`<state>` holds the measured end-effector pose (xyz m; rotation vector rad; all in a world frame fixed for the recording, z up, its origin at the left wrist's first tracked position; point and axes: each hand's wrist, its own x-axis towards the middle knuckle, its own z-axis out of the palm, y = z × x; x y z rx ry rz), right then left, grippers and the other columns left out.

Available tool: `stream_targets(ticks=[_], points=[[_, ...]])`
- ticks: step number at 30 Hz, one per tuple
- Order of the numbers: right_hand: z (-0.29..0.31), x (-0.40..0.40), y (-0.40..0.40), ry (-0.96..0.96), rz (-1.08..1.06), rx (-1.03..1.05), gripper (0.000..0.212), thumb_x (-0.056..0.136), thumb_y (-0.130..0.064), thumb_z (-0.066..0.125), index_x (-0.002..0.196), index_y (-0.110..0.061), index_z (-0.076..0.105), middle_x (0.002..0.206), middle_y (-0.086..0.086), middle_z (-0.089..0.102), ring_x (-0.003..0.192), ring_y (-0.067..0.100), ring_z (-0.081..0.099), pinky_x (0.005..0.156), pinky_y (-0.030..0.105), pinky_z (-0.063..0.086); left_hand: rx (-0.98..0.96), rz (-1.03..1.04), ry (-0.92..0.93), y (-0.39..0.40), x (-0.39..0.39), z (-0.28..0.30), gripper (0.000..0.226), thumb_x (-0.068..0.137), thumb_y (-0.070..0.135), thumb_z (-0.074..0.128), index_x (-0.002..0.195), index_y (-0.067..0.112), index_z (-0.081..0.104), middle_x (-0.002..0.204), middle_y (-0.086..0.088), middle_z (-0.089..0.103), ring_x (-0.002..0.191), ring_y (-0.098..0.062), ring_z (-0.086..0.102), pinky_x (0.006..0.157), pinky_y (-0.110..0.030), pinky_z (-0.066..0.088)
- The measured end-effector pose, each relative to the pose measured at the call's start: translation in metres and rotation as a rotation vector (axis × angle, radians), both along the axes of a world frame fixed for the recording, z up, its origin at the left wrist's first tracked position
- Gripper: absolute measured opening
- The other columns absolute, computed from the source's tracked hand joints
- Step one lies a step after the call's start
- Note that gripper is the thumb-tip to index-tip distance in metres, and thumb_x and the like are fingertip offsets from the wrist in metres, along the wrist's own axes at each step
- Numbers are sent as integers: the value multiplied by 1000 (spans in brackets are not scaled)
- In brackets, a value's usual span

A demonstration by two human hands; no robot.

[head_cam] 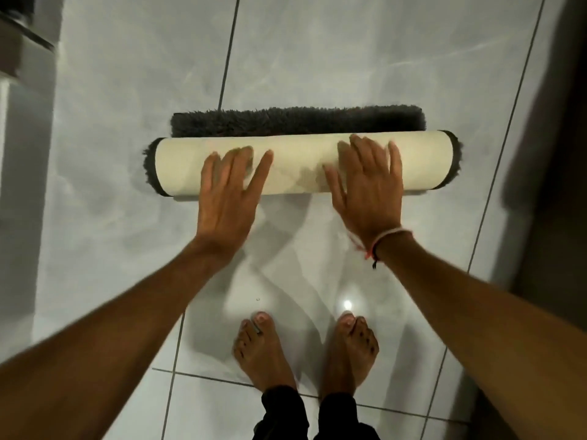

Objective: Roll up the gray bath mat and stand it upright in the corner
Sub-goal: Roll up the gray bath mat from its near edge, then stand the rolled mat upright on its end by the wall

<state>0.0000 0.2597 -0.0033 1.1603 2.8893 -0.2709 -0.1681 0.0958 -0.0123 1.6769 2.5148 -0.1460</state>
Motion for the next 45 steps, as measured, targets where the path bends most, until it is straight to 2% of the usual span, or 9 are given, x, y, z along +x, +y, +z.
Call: stream_targets(ticks=[6, 16, 21, 23, 25, 28, 34, 39, 45], points=[[-38, 41, -35, -130, 84, -108, 84, 103, -62, 31, 163, -6, 16, 172, 18, 10, 160, 34, 8, 127, 61, 12, -221, 6, -145, -31, 42, -18, 118, 84, 56, 70, 163, 8, -3, 170, -24, -7, 157, -41, -6, 125, -61, 12], [-34, -55, 57, -61, -52, -173, 79, 102, -65, 26, 159, -10, 32, 168, 14, 30, 159, 27, 20, 129, 54, 11, -333, -22, -23, 71, -36, -29, 147, 59, 52, 93, 160, 3, -3, 166, -28, 11, 155, -47, 11, 123, -67, 14], [-18, -35, 38, 932, -866, -319, 56, 97, -29, 63, 133, 13, 51, 135, 29, 55, 122, 32, 58, 110, 48, 46, -268, -44, -6, 79, -55, -40, 124, 69, 33, 90, 160, 5, 10, 162, -27, 27, 150, -44, 26, 122, -65, 19], [-13, -13, 27, 1261, -1324, -678, 77, 89, -38, 68, 136, 18, 48, 129, 29, 60, 99, 26, 63, 105, 47, 52, -197, -45, -20, 78, -60, -43, 115, 70, 28, 89, 158, 5, 19, 157, -26, 37, 146, -43, 35, 120, -63, 23], [-12, 0, 28, 1344, -1554, -1197, 96, 87, -63, 66, 157, -4, 35, 147, 19, 51, 106, 21, 61, 113, 41, 46, -151, -47, -21, 70, -57, -43, 107, 73, 28, 86, 158, 6, 24, 155, -24, 41, 144, -41, 39, 120, -61, 25], [5, -9, 59, 1366, -1519, -1514, 83, 84, -73, 62, 152, -26, 48, 149, 6, 58, 131, 26, 61, 115, 49, 47, -102, -21, -17, 57, -41, -40, 98, 79, 28, 80, 157, 8, 24, 155, -21, 42, 142, -38, 42, 120, -58, 27], [82, -68, 88, 1197, -1527, -1163, 71, 81, -24, 88, 143, -21, 52, 135, 4, 67, 119, 29, 67, 94, 51, 61, -129, 175, -196, 46, -33, 16, 104, 78, 38, 83, 159, 5, 28, 156, -23, 43, 141, -39, 45, 118, -54, 33], [162, -134, 111, 1216, -1217, -1236, 72, 84, -6, 83, 144, -22, 46, 123, 3, 76, 120, 29, 70, 74, 36, 63, -52, 324, -796, 69, -108, 104, 134, 68, 68, 80, 164, 19, 1, 168, -8, 26, 148, -28, 38, 116, -37, 38], [250, -234, 184, 1108, -660, -1354, 75, 83, 9, 77, 145, -14, 43, 128, 17, 73, 117, 34, 71, 94, 47, 61, 180, 572, -1201, 202, -254, 230, 162, 35, 70, 94, 160, 41, -5, 172, 9, 9, 157, -14, 16, 124, -39, 26]])
